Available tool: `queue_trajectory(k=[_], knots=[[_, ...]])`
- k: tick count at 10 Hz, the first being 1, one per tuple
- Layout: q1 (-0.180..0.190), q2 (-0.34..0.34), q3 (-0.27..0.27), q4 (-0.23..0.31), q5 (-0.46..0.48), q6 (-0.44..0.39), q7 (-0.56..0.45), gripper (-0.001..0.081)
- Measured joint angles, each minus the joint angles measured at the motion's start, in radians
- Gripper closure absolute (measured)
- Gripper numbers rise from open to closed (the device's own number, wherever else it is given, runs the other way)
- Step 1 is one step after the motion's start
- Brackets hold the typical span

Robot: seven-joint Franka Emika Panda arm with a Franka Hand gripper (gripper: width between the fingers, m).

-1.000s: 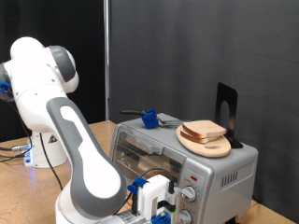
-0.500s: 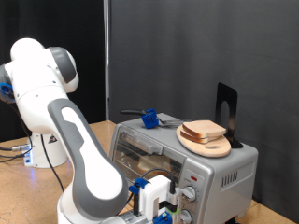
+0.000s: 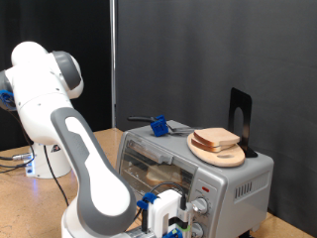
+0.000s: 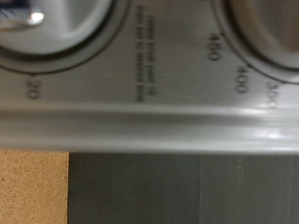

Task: Make a piece of toast with the oven

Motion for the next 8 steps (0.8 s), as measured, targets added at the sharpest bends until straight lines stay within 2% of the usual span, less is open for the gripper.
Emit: queue_trajectory(k=[1, 2, 3, 8], knots=[[0.001, 0.008, -0.001, 0.003, -0.001, 0.004, -0.004, 0.0572], [0.001, 0.013, -0.002, 0.006, -0.001, 0.006, -0.005, 0.074], [0.002, 0.017, -0.002, 0.009, -0.001, 0.007, -0.005, 0.0785], [0.007, 0.028, 0.0, 0.025, -0.001, 0.007, 0.013, 0.0805]])
